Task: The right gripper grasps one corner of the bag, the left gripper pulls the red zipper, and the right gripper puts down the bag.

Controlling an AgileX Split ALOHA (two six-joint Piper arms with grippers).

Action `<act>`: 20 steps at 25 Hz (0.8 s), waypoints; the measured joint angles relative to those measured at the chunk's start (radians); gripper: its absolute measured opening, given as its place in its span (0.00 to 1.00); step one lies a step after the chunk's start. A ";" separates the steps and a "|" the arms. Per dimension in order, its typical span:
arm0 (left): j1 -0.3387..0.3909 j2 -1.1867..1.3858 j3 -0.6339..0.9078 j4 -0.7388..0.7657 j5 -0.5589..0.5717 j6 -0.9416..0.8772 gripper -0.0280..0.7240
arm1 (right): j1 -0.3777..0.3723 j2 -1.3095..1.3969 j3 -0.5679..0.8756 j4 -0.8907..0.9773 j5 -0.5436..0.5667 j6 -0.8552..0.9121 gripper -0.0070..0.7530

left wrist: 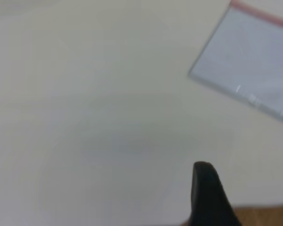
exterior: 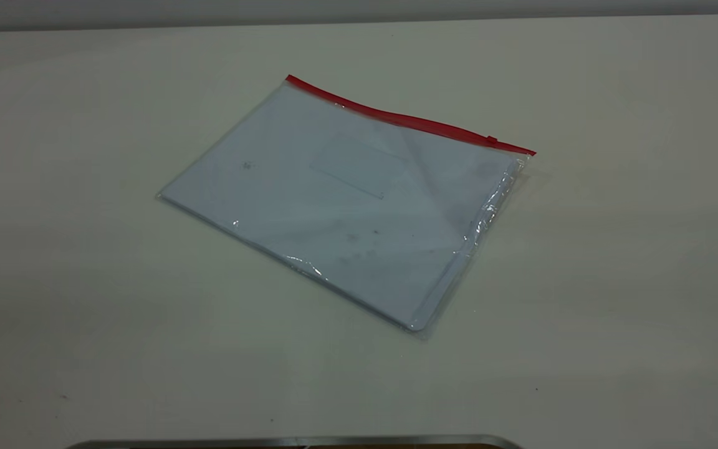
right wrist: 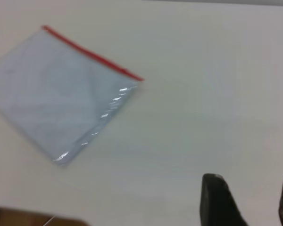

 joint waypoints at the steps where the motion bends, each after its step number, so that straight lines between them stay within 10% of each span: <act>1: 0.000 0.030 -0.016 -0.011 -0.030 0.000 0.67 | 0.000 0.033 0.000 0.026 -0.006 -0.016 0.51; 11: 0.000 0.632 -0.188 -0.096 -0.328 0.112 0.73 | 0.000 0.557 -0.001 0.175 -0.325 -0.210 0.63; 20: 0.000 1.093 -0.319 -0.398 -0.447 0.509 0.76 | 0.000 1.138 -0.005 0.752 -0.592 -0.757 0.63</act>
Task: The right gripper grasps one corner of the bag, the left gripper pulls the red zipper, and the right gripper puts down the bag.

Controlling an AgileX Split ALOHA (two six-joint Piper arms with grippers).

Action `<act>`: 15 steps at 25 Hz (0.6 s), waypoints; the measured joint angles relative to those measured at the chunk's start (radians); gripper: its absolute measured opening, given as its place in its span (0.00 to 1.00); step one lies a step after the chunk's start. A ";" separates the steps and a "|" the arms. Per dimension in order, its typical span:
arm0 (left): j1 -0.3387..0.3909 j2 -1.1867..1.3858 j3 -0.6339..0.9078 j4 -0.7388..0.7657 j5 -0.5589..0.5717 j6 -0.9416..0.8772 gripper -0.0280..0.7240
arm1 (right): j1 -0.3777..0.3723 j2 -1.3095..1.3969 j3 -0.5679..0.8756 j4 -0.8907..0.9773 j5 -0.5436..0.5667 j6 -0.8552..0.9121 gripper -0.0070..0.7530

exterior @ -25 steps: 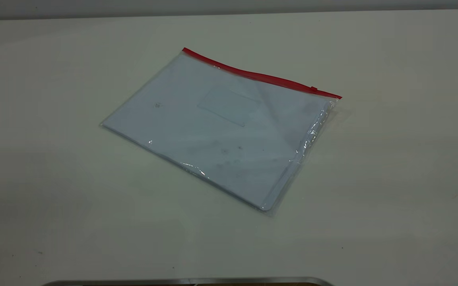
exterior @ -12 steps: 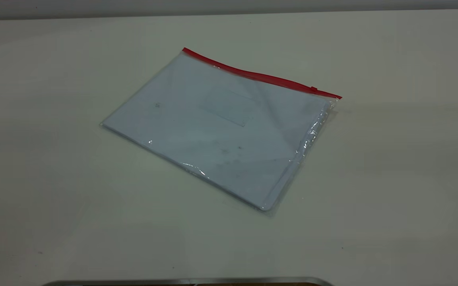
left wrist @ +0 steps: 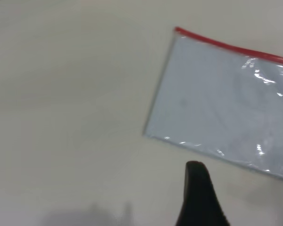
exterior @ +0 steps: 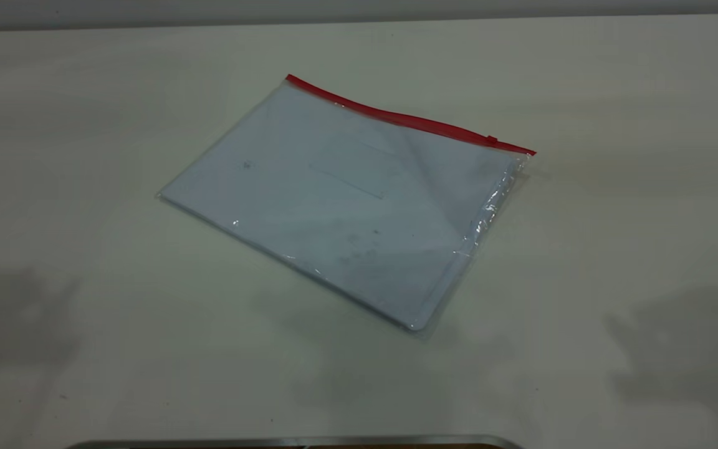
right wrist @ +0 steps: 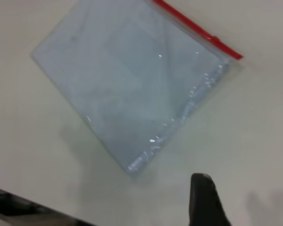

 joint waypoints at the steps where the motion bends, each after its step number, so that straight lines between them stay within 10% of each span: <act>1: 0.000 0.031 -0.011 -0.031 -0.004 0.039 0.76 | 0.000 0.068 -0.007 0.088 -0.015 -0.078 0.63; 15: -0.147 0.453 -0.200 -0.239 -0.142 0.263 0.76 | 0.000 0.911 -0.375 0.668 0.029 -0.604 0.63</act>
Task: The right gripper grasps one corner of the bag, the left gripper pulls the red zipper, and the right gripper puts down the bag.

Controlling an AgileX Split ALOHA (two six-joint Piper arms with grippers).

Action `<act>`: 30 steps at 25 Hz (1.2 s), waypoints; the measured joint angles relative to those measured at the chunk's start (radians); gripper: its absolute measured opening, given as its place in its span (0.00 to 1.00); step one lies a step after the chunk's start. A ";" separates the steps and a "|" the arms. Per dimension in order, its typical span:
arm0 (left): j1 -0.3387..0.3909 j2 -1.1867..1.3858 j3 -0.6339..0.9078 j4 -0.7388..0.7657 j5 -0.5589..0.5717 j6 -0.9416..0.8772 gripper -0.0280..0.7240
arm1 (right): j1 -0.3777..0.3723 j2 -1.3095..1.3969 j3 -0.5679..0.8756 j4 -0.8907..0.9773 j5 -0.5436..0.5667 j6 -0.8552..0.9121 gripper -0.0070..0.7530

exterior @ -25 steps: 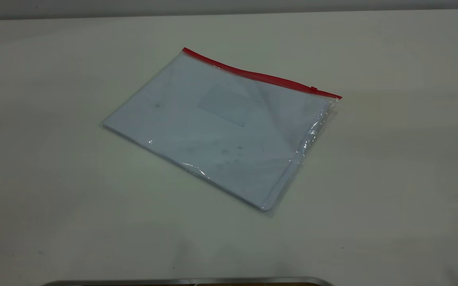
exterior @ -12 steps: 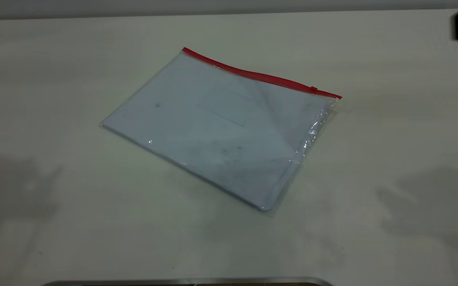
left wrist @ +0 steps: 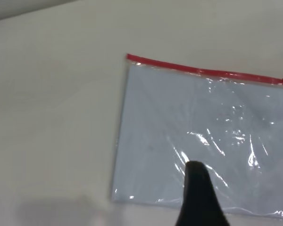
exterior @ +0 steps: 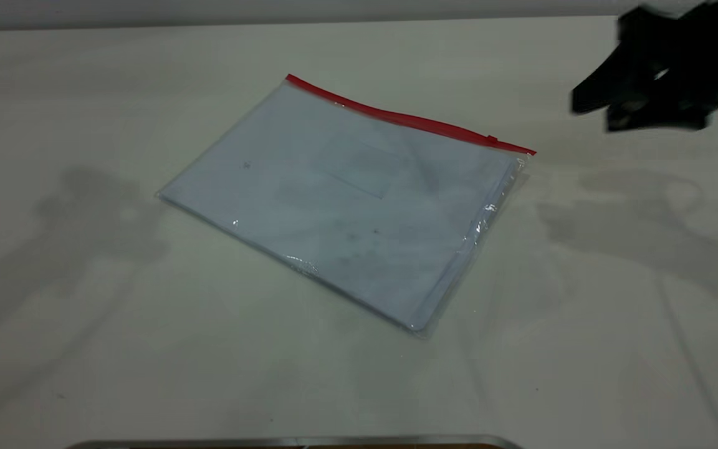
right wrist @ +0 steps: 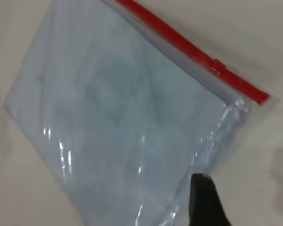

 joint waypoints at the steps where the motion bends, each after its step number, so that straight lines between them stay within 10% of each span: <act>1: -0.013 0.030 -0.018 0.000 -0.003 0.001 0.76 | 0.000 0.048 -0.036 0.001 0.010 -0.011 0.63; 25: -0.060 0.145 -0.091 -0.012 -0.024 0.003 0.76 | 0.095 0.429 -0.331 0.141 0.126 -0.103 0.62; 30: -0.060 0.145 -0.091 -0.012 -0.026 0.003 0.76 | 0.106 0.430 -0.331 0.148 0.126 -0.119 0.47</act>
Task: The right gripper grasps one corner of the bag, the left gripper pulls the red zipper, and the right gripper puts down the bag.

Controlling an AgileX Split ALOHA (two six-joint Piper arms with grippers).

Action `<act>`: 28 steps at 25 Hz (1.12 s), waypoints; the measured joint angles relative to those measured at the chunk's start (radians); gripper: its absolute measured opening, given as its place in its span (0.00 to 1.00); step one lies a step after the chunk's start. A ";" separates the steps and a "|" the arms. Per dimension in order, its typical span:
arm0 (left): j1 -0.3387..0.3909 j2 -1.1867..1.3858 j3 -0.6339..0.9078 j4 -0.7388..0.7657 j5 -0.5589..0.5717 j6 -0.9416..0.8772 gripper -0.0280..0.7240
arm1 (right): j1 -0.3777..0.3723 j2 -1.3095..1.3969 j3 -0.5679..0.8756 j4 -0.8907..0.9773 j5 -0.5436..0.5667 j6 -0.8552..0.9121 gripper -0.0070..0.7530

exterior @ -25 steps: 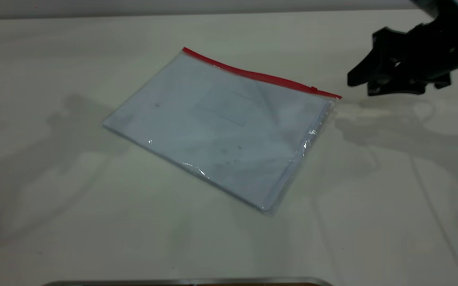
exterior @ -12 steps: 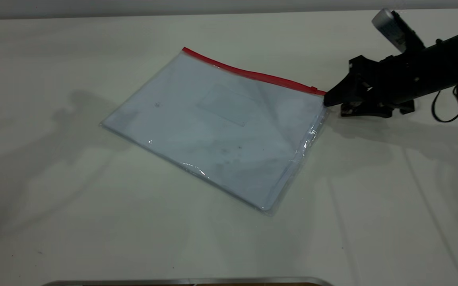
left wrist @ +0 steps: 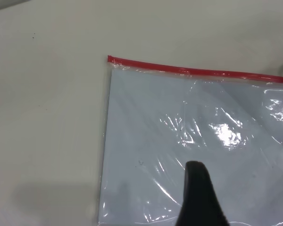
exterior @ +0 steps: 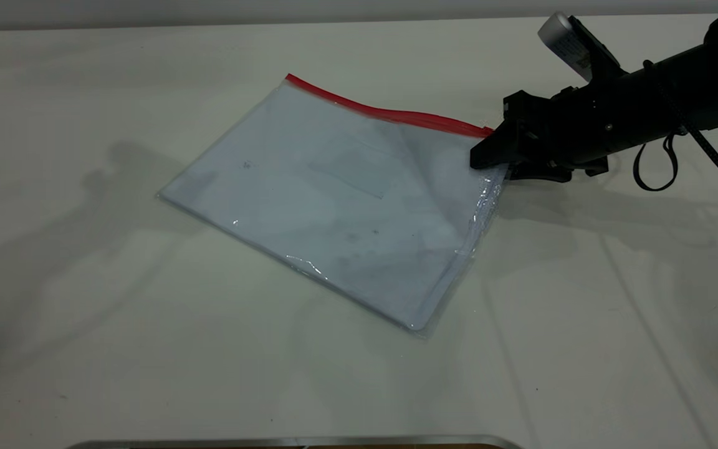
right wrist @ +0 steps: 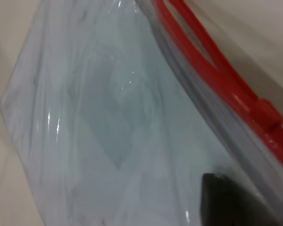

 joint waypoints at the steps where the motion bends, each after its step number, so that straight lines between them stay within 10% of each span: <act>1: 0.000 0.000 0.000 0.000 0.000 0.000 0.76 | 0.000 0.000 0.000 0.002 0.000 -0.006 0.39; 5: 0.000 0.000 0.000 0.000 0.000 0.002 0.76 | 0.000 0.002 0.000 0.003 0.034 -0.043 0.06; 19: 0.000 0.001 0.000 -0.002 -0.031 0.002 0.76 | -0.045 -0.152 -0.072 -0.814 0.183 0.321 0.05; 28: -0.022 0.145 -0.073 -0.046 -0.037 0.026 0.76 | 0.027 -0.169 -0.290 -0.729 0.200 0.374 0.05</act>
